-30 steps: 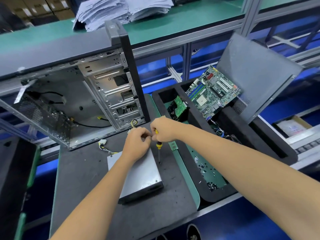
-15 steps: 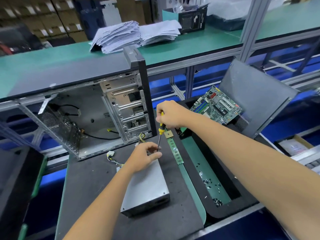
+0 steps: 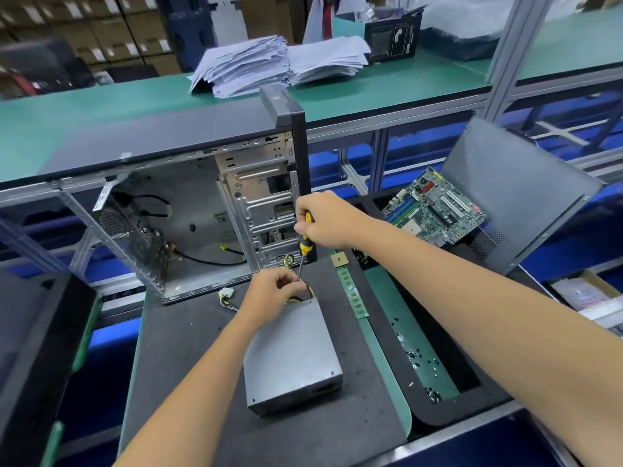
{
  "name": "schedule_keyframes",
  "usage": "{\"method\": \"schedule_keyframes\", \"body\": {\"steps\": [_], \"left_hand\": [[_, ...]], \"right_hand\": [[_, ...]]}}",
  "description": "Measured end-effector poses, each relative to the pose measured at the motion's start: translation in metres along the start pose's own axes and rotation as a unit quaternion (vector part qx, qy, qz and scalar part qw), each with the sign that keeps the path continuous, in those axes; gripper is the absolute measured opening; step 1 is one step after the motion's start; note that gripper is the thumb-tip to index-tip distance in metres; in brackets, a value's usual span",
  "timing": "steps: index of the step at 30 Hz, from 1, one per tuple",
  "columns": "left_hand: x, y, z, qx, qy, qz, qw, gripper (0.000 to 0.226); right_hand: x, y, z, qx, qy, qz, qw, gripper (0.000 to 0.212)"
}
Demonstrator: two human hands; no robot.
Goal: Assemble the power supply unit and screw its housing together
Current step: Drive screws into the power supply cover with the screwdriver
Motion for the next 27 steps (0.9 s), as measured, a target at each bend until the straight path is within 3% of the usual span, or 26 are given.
{"method": "schedule_keyframes", "body": {"steps": [5,15,24,27], "left_hand": [[0.001,0.000,-0.003,0.026,-0.007,-0.004,1.000,0.029],[0.002,-0.008,-0.008,0.050,-0.011,-0.007,0.999,0.016],[-0.002,-0.004,-0.008,-0.097,0.096,-0.004,0.991,0.015],[-0.004,-0.005,-0.008,-0.108,0.097,-0.010,0.989,0.016]], "right_hand": [[0.000,0.001,-0.003,-0.009,0.007,-0.002,1.000,0.016],[-0.006,0.008,0.004,0.005,-0.017,0.003,1.000,0.012],[-0.006,0.009,0.003,0.006,-0.022,0.009,1.000,0.012],[-0.007,0.008,0.002,0.009,-0.019,0.009,1.000,0.012]]}}
Point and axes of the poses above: each hand's wrist, its own x-axis towards the middle knuckle, its own y-axis out of the back of the hand, z = x × y, the point moved 5 cm from there along x, towards the middle knuckle, and after that the axes turned 12 degrees about z, right-handed, at the moved point
